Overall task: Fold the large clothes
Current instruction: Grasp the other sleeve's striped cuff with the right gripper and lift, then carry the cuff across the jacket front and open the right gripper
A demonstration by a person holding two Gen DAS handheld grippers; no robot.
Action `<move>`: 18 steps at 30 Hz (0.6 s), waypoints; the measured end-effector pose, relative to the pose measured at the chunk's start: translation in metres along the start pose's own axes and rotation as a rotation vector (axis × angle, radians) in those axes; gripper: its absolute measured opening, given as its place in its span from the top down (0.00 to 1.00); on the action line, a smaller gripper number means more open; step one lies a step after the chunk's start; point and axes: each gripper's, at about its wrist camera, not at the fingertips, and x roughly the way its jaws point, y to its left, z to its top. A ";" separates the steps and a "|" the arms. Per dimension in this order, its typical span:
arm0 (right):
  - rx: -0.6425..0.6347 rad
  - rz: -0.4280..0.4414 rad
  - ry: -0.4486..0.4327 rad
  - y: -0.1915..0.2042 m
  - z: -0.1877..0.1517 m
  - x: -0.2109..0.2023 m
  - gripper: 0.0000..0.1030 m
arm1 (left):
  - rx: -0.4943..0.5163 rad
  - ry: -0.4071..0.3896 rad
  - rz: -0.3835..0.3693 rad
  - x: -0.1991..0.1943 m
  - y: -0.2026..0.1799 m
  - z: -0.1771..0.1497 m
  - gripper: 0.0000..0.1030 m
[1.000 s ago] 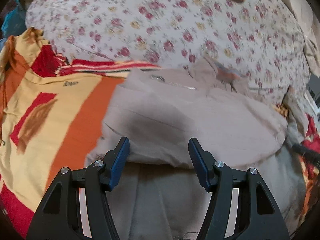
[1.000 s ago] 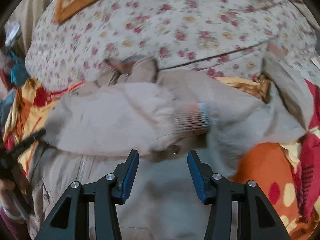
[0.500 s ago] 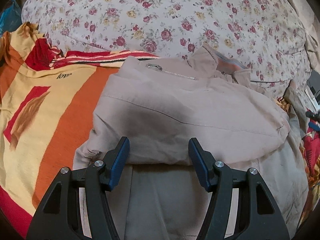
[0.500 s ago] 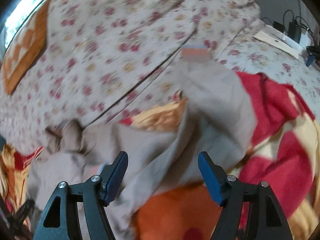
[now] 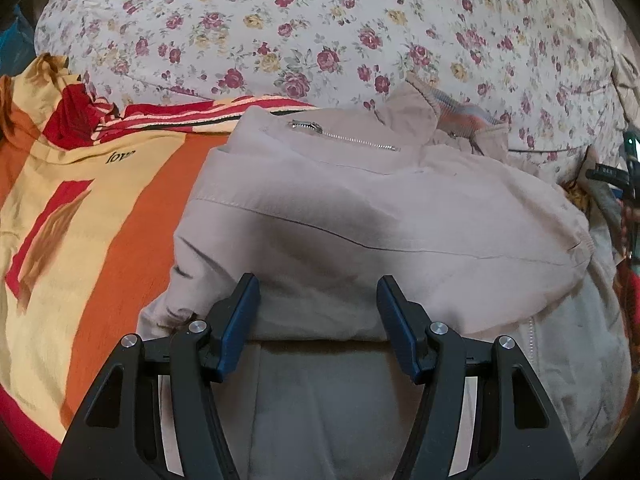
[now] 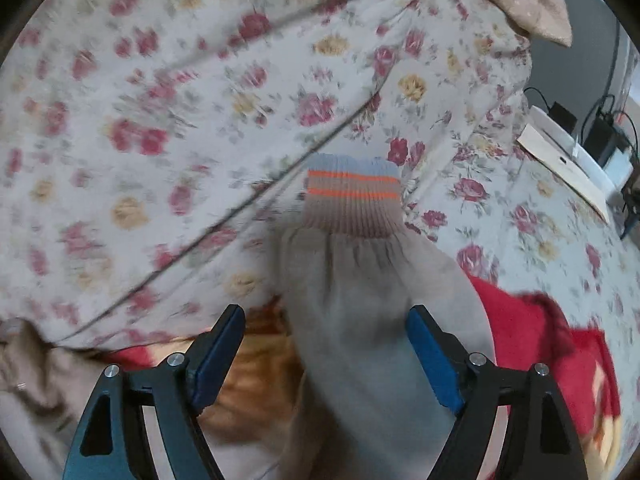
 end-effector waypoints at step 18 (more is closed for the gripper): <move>0.012 0.696 -0.164 -0.049 0.003 -0.180 0.94 | -0.068 -0.066 -0.046 -0.019 0.009 0.004 0.41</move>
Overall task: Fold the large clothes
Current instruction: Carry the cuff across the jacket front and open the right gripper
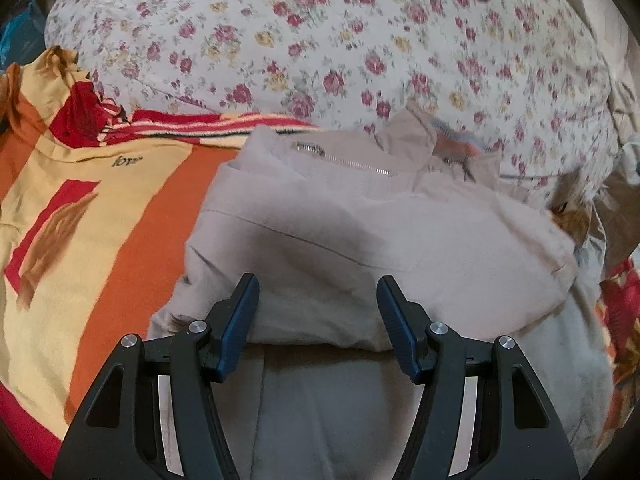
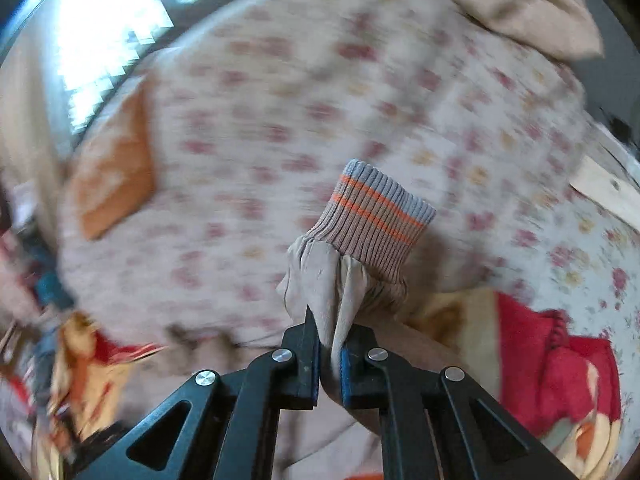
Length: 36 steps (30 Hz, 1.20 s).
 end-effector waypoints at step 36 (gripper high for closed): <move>-0.326 0.208 0.323 0.196 -0.152 0.099 0.37 | -0.238 -0.103 -0.162 -0.040 0.047 0.029 0.23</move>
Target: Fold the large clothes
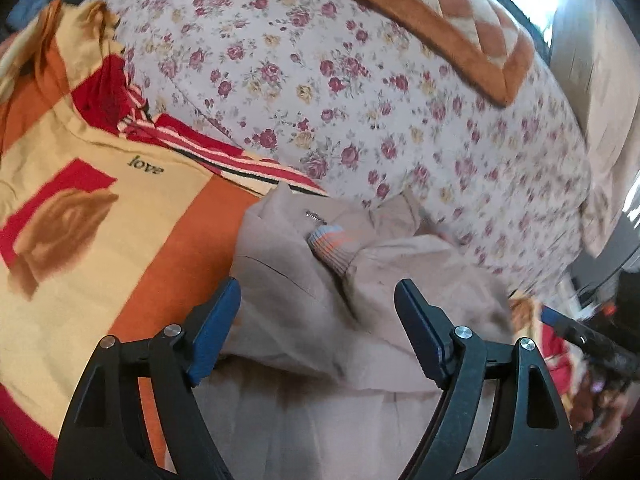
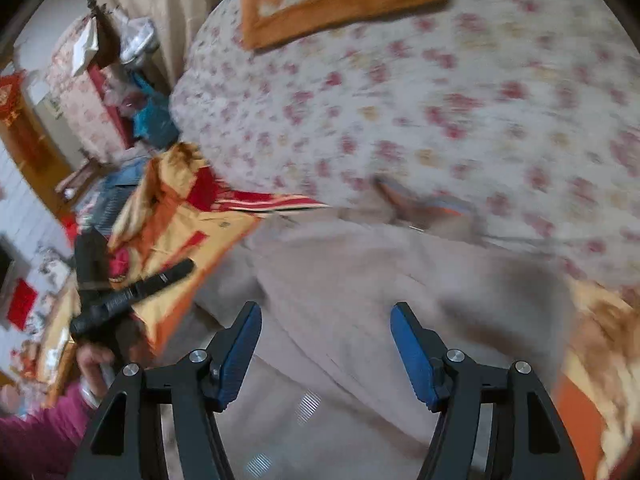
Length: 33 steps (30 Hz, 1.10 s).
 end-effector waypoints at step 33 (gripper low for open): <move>0.026 -0.249 -0.036 -0.063 -0.095 -0.045 0.98 | 0.053 -0.031 0.126 -0.007 -0.049 0.036 0.95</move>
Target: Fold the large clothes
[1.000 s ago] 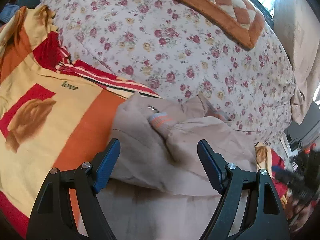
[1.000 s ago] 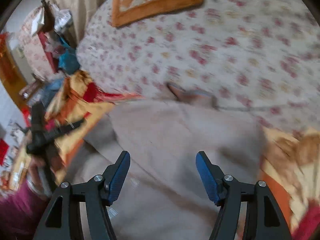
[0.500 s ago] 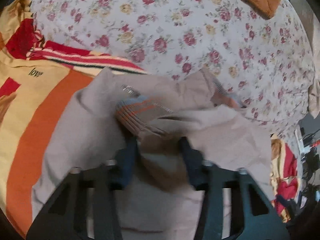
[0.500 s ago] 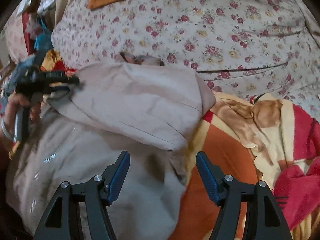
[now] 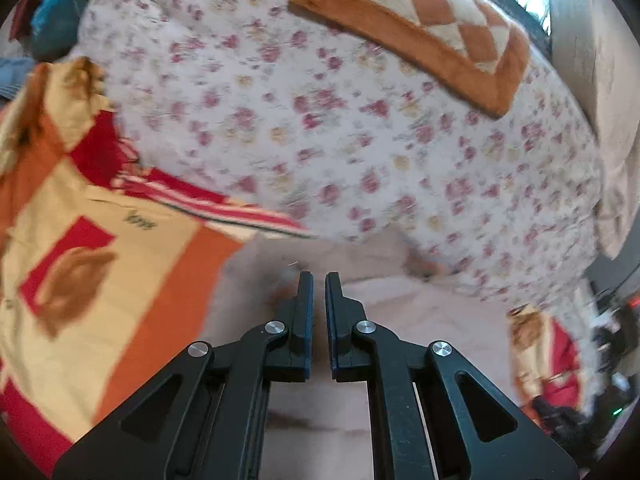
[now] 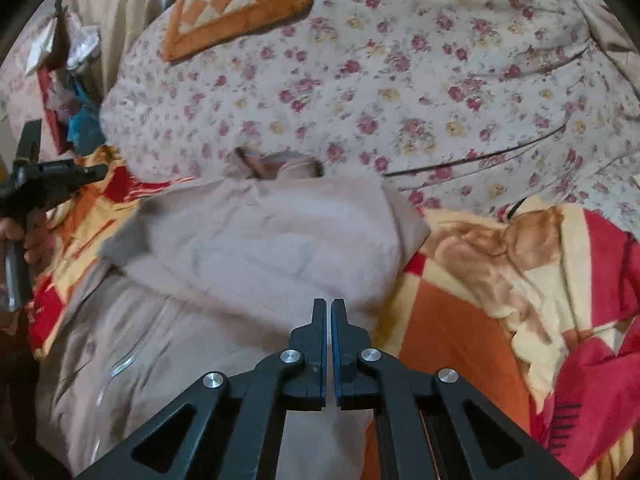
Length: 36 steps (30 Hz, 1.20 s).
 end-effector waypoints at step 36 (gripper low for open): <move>0.056 0.094 0.098 0.003 -0.015 0.022 0.79 | -0.250 0.213 -0.028 0.072 0.047 -0.025 0.62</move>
